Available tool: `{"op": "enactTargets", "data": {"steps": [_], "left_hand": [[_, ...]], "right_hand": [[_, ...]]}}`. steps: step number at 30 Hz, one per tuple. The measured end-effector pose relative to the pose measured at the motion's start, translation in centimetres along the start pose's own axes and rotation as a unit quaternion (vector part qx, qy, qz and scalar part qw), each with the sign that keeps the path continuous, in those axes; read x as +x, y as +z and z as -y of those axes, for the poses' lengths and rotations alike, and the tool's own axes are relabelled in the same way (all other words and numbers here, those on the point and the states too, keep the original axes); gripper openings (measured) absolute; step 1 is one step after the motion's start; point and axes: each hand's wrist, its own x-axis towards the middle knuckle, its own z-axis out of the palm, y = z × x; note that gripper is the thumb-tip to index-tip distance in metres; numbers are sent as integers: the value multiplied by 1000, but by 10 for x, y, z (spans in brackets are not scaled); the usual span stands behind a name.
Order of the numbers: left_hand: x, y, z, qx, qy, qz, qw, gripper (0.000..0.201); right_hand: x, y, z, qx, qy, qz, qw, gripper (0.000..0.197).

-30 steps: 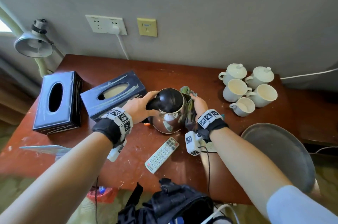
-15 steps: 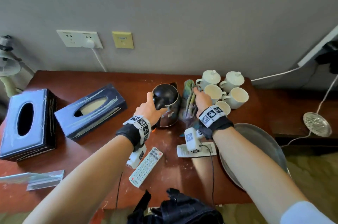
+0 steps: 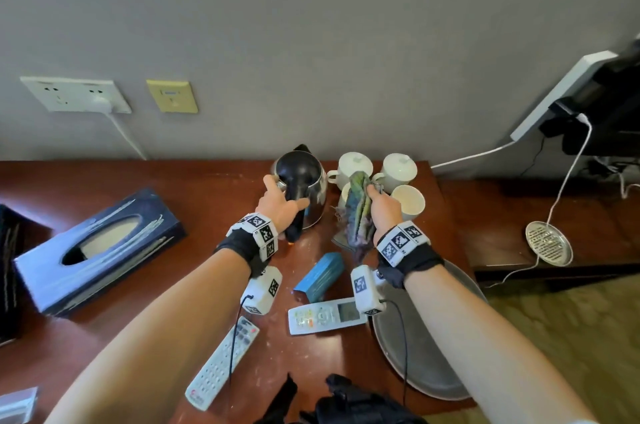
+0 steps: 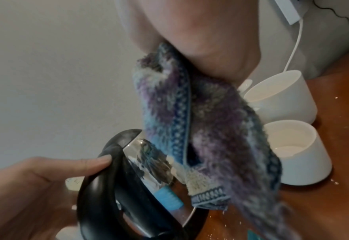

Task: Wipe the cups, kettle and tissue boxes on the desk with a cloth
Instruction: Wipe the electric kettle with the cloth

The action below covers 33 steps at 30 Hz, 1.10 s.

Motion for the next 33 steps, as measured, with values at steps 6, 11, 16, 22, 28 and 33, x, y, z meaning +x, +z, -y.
{"op": "enactTargets", "data": {"steps": [6,11,16,22,28,33], "left_hand": [[18,13,-14,-10,-12,-11,1000,62],[33,13,-19,-20,-9,-7,1000,58],[35,13,-15,-17,2,-21,1000,67],[23,2,8,100,50,-36,993,87],[-5,-27,36,179,69,-42,981,67],[-37,-55,61,216,91,-74,969,54]], "right_hand": [[14,1,3,23,3,22,999,29],[22,7,1,38,15,22,999,31],[25,8,0,27,12,26,999,14],[36,9,-24,-17,-35,15,999,55],[-25,10,-12,-62,-109,9,992,21],[-51,24,-29,-71,-173,15,982,20]]}}
